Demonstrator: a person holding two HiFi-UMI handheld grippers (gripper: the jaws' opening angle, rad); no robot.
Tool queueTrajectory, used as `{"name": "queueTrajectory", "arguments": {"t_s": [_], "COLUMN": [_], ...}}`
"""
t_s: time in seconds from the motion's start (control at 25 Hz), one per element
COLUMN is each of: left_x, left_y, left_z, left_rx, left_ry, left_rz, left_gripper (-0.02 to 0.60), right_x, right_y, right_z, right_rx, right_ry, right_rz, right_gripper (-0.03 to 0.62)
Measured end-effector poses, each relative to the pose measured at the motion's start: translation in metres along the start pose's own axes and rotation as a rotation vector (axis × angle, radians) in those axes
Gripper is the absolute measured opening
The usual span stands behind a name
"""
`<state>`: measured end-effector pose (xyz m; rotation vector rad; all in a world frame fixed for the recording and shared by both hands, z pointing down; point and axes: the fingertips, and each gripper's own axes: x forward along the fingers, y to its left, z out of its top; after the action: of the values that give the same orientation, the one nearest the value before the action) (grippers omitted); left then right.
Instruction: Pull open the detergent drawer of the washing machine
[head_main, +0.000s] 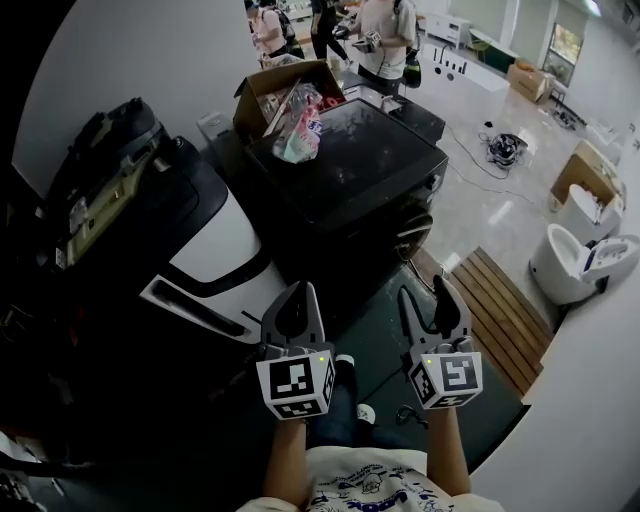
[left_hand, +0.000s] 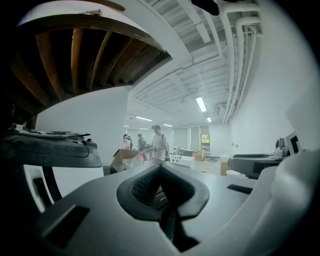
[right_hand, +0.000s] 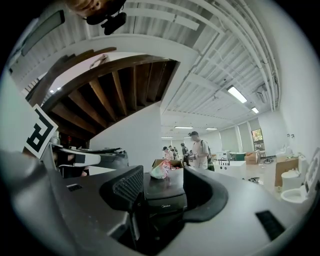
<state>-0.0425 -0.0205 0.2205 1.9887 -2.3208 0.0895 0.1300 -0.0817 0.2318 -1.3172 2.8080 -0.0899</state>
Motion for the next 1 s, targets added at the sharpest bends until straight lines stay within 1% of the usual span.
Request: {"name": "queueTrajectory", "arguments": {"t_s": [0.28,0.4,0.6,0.72,0.88,1.0], "left_x": [0.06,0.091,0.144,0.171,0.199,0.217], "left_y": [0.019,0.029,0.048,0.059,0.066,0.072], "left_z": [-0.012,-0.015,-0.02,-0.026,-0.039,-0.052], "left_rx": [0.0,0.001,0.006,0.007,0.016,0.016], "left_ry": [0.027,0.039,0.058,0.073,0.097,0.119], "left_rz": [0.018,0.013,0.01,0.008,-0.004,-0.013], "left_gripper": [0.014,0.014,0.014,0.014,0.014,0.014], "right_x": [0.067,0.101,0.154,0.182,0.205,0.222], "right_y": [-0.013,-0.017,-0.028,-0.032,-0.039,-0.04], "right_z": [-0.021,-0.027,-0.043,-0.049,-0.075,-0.093], "right_rx": [0.019,0.028,0.082,0.089,0.108,0.16], "right_ry": [0.036,0.052,0.07,0.092,0.12,0.138], "right_rz": [0.025,0.036,0.034,0.019,0.024,0.035], "right_gripper": [0.252,0.252,0.252,0.252,0.252,0.252]}}
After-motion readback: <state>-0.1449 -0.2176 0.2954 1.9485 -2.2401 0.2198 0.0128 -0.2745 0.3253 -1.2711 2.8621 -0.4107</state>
